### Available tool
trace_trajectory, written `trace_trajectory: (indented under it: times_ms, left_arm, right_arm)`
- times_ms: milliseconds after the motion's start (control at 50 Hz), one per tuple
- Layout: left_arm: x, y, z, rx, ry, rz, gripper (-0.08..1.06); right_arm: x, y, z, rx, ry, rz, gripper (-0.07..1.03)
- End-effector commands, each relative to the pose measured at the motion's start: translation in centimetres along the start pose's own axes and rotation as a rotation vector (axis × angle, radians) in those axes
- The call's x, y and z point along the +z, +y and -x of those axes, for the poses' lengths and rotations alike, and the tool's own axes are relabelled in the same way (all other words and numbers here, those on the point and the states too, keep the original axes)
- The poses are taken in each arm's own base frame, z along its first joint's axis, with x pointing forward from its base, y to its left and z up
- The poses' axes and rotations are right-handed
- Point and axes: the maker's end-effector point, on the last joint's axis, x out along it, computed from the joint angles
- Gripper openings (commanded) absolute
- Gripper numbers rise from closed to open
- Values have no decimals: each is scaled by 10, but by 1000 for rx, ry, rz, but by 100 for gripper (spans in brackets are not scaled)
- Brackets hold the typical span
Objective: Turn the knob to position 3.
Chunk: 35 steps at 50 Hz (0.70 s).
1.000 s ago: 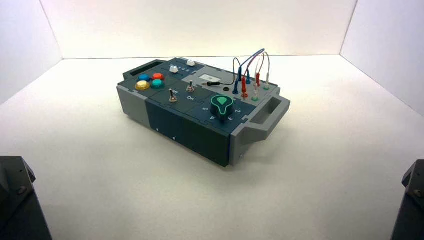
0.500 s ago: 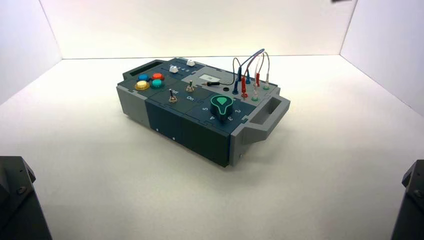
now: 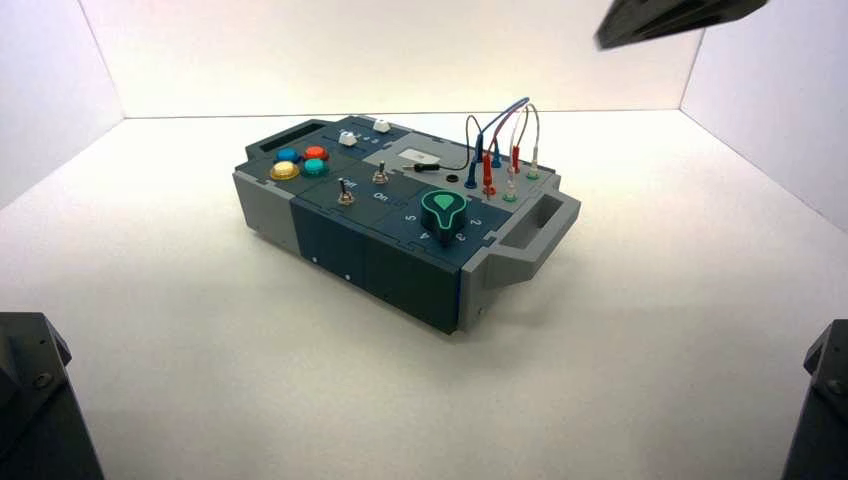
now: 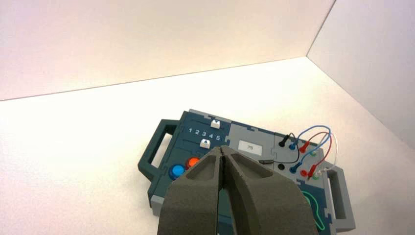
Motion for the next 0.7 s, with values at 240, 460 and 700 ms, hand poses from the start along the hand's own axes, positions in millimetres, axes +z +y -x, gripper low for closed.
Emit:
trace_trajectory:
  times_ms: [240, 460, 700]
  left_arm:
    - [10, -2, 3, -7, -33, 0, -3]
    - [10, -2, 3, -7, -34, 0, -3]
    - [10, -3, 3, -8, -34, -1, -3]
  right_arm:
    - [1, 29, -17, 81, 64, 16, -2]
    - [-4, 36, -30, 95, 100, 24, -2]
    - [-8, 47, -55, 98, 147, 54, -2]
